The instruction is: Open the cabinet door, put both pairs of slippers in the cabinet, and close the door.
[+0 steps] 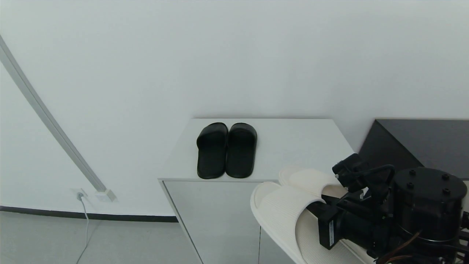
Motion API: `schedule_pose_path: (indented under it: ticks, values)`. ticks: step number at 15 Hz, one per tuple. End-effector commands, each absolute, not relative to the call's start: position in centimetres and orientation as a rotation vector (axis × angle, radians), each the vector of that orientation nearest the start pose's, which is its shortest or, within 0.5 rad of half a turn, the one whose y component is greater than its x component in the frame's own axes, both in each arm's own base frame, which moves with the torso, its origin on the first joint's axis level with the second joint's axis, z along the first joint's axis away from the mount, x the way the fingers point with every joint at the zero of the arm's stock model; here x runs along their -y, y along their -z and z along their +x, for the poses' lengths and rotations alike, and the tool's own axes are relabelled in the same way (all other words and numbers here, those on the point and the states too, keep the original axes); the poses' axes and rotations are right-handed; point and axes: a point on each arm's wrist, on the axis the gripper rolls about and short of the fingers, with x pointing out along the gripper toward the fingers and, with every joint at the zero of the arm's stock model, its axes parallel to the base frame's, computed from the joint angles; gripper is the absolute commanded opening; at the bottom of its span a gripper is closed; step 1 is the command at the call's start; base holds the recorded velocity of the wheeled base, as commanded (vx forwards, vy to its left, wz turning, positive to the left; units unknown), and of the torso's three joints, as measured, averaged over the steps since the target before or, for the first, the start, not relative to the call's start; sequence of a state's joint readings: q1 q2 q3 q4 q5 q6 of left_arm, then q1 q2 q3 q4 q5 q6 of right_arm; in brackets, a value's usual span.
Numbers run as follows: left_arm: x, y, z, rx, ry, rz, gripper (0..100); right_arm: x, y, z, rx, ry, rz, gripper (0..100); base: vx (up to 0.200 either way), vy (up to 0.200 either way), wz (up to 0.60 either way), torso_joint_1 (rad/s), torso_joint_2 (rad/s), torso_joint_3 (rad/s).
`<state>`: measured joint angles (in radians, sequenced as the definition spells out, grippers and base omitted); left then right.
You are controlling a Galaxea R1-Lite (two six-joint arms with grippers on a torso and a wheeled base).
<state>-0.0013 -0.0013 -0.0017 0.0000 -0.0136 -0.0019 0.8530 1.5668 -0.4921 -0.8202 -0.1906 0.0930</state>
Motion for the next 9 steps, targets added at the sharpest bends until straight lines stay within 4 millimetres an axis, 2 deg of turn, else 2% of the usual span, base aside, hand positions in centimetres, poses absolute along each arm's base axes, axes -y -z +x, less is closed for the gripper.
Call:
schedule_pose_path:
  ticks: [1, 6, 9]
  values:
    - [0.03, -7.59, -2.29, 0.002, 0.015, -0.003, 0, -18.30, -15.61, 16.54, -0.257, -0.649, -0.040, 0, -0.200, 0.000, 0.00, -0.017, 0.00, 0.012]
    - [0.03, -7.59, -2.29, 0.002, 0.015, -0.003, 0, -17.98, -15.04, 16.26, -0.269, -0.651, -0.077, 0, 0.000, 0.000, 0.00, 0.000, 0.00, 0.000]
    - [0.03, -7.59, -2.29, 0.002, 0.015, -0.003, 0, -18.52, -14.69, 16.74, -0.285, -0.679, -0.080, 0, 0.000, 0.000, 0.00, 0.000, 0.00, 0.000]
